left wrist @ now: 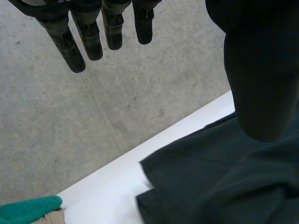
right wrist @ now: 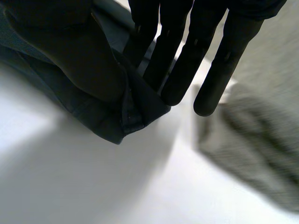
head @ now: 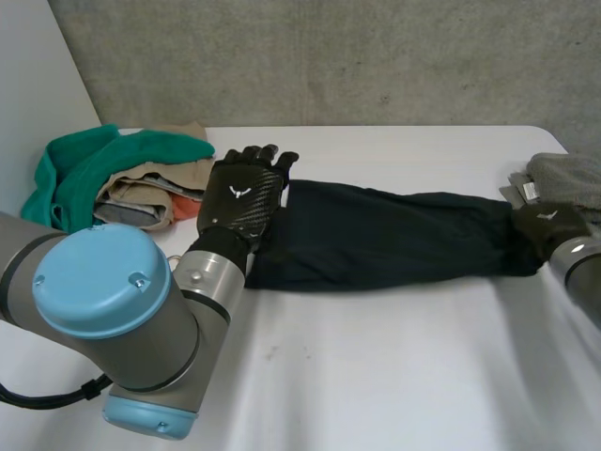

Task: Fold the laundry.

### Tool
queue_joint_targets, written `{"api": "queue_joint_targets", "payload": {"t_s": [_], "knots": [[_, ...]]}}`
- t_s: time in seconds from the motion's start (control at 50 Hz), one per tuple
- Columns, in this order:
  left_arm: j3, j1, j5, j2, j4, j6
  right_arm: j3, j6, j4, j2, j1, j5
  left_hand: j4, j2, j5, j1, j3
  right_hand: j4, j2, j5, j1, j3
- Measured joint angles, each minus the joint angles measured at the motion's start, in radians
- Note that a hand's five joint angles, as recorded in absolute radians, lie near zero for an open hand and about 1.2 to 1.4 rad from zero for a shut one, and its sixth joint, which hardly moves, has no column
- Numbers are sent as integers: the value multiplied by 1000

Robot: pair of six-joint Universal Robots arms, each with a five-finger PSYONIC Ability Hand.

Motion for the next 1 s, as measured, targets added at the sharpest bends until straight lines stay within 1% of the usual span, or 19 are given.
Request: {"api": "queue_joint_targets", "payload": {"t_s": [0.12, 0.18, 0.26, 0.28, 0.34, 0.44, 0.48, 0.54, 0.56, 0.58, 0.62, 0.64, 0.68, 0.76, 0.78, 0.8, 0.86, 0.94, 1.0], "knots": [[-17, 6, 0, 29, -5, 0, -9, -279, -38, -76, 21, 30, 0, 0, 0, 0, 0, 3, 0, 28, 25, 0], [-27, 9, 0, 40, -6, -1, -19, -391, -87, -86, 100, 13, 0, 0, 0, 0, 0, 4, 6, 32, 31, 7], [-35, 10, -1, 48, -6, -3, -28, -449, -146, -76, 195, -29, 0, 0, 0, 0, 0, 4, 6, 32, 31, 11], [-38, 11, -1, 51, -6, -3, -32, -475, -196, -56, 276, -80, 0, 0, 0, 0, 0, 4, 6, 32, 31, 11], [-39, 13, -3, 53, -5, -3, -36, -491, -267, -9, 385, -194, 0, 0, 0, 0, 0, 4, 6, 32, 31, 15], [-33, 25, -7, 53, 0, -2, -48, -495, -327, 75, 505, -361, 0, 0, 0, 0, 0, 3, 5, 31, 31, 15], [-26, 35, -8, 53, 3, -1, -59, -494, -333, 105, 531, -397, 0, 0, 0, 0, 0, -116, -95, -70, -22, -104], [-7, 62, -8, 51, 6, 0, -81, -479, -336, 142, 559, -427, 0, 0, 0, 0, 0, -580, -577, -537, -477, -570], [0, 69, -8, 50, 7, 0, -82, -475, -336, 144, 561, -427, 0, 0, 0, 0, 0, -626, -605, -569, -506, -615], [17, 84, -9, 47, 7, 0, -94, -438, -335, 147, 565, -415, 0, 0, 0, 0, 0, -819, -786, -772, -684, -806], [25, 90, -8, 45, 8, 0, -97, -418, -334, 145, 565, -406, 0, 0, 0, 0, 0, -870, -828, -819, -730, -855], [58, 107, -8, 34, 8, 0, -102, -328, -330, 125, 558, -366, 0, 0, 0, 0, 0, -967, -928, -912, -819, -960], [80, 113, -7, 23, 8, 0, -101, -255, -327, 105, 550, -340, 0, 0, 0, 0, 0, -977, -937, -914, -822, -970], [185, 117, -3, -44, 0, 1, -83, 130, -304, -15, 496, -262, 0, 0, 0, 0, 0, -979, -937, -914, -822, -970], [191, 117, -3, -48, 0, 1, -82, 158, -301, -24, 491, -259, 0, 0, 0, 0, 0, -979, -937, -914, -822, -970], [239, 111, 0, -84, -9, 1, -75, 299, -285, -66, 465, -247, 0, 0, 0, 0, 0, -979, -937, -914, -822, -970], [329, 93, 8, -155, -38, 1, -75, 501, -229, -119, 399, -241, 0, 0, 0, 0, 0, -979, -937, -914, -822, -970], [442, 59, 29, -254, -112, -2, -119, 584, -115, -110, 322, -255, 0, 0, 0, 0, 0, -979, -937, -914, -822, -970], [511, 38, 39, -321, -176, -3, -177, 570, -28, -62, 295, -265, 0, 0, 0, 0, 0, -979, -937, -914, -822, -970]]}}
